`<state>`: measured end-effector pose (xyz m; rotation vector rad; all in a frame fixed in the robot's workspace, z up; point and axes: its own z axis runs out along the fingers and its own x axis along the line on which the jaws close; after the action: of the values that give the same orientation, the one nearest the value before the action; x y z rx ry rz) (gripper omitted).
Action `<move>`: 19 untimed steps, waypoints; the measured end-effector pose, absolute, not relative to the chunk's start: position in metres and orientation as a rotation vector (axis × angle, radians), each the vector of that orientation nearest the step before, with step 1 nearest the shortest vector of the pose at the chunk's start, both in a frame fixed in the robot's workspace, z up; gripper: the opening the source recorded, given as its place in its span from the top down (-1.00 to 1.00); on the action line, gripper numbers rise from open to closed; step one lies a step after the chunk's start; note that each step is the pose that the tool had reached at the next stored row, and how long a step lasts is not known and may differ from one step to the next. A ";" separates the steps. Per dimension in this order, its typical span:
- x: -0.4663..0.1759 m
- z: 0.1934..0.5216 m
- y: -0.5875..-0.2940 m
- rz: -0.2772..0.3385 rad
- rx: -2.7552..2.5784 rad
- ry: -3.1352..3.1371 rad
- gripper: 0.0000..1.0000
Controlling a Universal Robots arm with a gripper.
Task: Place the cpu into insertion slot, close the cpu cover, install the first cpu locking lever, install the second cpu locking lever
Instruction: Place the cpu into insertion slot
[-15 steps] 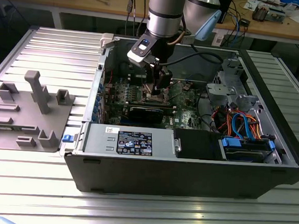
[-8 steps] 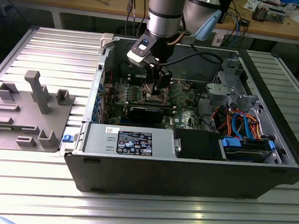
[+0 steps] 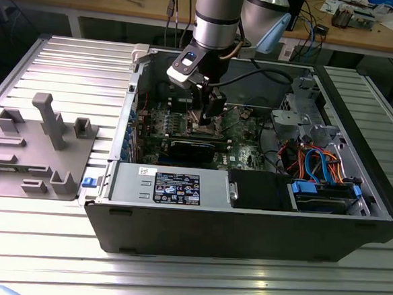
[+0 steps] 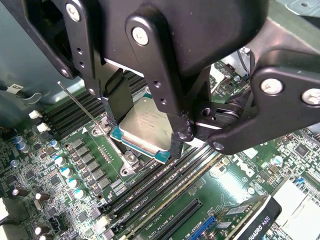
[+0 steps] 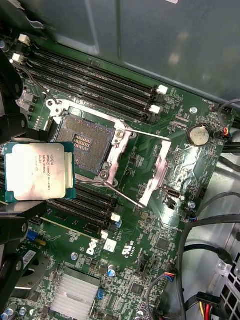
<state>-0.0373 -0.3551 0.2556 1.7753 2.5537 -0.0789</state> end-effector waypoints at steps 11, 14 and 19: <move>-0.037 0.255 -0.355 -0.079 1.784 2.548 -0.09; -0.037 0.255 -0.355 -0.079 1.786 2.546 -0.09; -0.037 0.255 -0.355 -0.079 1.790 2.544 -0.09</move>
<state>-0.0373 -0.3551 0.2549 1.7900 2.5438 -0.0792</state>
